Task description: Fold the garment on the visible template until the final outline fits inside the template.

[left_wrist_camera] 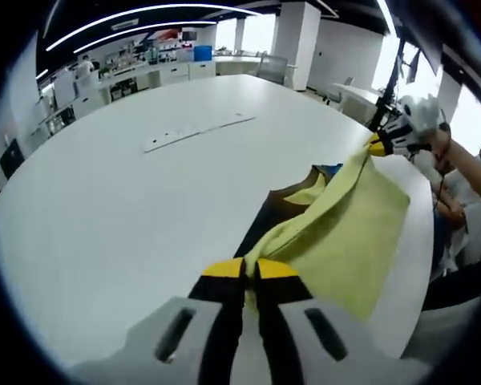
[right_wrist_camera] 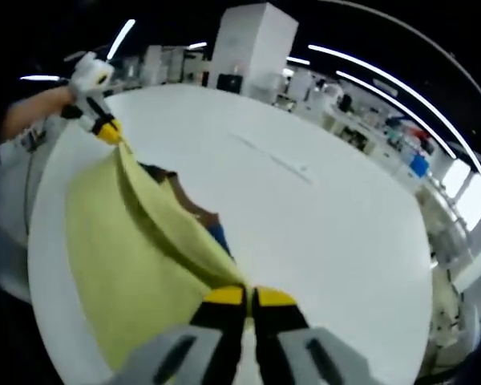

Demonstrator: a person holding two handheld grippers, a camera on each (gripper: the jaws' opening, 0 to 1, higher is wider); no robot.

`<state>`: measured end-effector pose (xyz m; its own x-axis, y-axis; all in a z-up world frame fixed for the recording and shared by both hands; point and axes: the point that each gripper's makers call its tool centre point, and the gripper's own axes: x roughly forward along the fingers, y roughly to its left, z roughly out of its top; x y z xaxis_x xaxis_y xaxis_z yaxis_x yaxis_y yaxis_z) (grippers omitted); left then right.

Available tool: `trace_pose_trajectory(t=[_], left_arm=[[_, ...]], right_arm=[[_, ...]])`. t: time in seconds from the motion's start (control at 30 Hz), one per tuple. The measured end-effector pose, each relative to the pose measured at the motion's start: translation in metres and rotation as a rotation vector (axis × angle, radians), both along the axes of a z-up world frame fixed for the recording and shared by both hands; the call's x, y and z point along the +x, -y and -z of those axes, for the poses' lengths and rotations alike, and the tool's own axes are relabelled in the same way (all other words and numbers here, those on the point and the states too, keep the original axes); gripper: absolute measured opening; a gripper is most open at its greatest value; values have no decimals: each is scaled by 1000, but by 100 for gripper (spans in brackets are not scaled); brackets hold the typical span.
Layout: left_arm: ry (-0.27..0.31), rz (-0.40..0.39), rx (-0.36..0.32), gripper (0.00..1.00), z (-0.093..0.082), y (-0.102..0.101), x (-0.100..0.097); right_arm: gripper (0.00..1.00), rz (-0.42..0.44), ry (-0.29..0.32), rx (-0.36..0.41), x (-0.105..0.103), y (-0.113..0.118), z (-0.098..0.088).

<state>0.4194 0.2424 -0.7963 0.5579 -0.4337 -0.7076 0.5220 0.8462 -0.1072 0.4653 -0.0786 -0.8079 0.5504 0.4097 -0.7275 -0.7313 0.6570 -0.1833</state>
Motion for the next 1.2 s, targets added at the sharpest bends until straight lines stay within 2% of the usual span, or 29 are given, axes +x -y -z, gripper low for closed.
trace_pose_trajectory(t=[0.3,0.47,0.63,0.7,0.8,0.83,0.93,1.1,1.2], left_arm=[[-55,-53,-27,1,20,-5,9],[-58,-62,-35,1,26,-6,12],[-67,-82,-56,1,30,-7,12],[-44,-49,-25,2,31,-7,14],[-28,-42,-20,3,28,-6,14],[-6,-36,-23,3,25,-7,15],[5,-32,-40,6,17,-10,13],[74,23,-40,17,4,-13,11],[104,69,-48,23,-4,-7,4]], right_arm=[[0,8,-55,-13,6,-2,20],[0,12,-98,-1,6,-2,29],[0,13,-104,4,10,-1,34],[0,7,-106,-4,8,-3,34],[4,13,-101,-5,9,0,34],[6,20,-102,-1,8,1,33],[16,33,-105,36,7,0,28],[27,-2,-110,57,-1,-4,25],[31,-21,-113,48,-13,-5,22]])
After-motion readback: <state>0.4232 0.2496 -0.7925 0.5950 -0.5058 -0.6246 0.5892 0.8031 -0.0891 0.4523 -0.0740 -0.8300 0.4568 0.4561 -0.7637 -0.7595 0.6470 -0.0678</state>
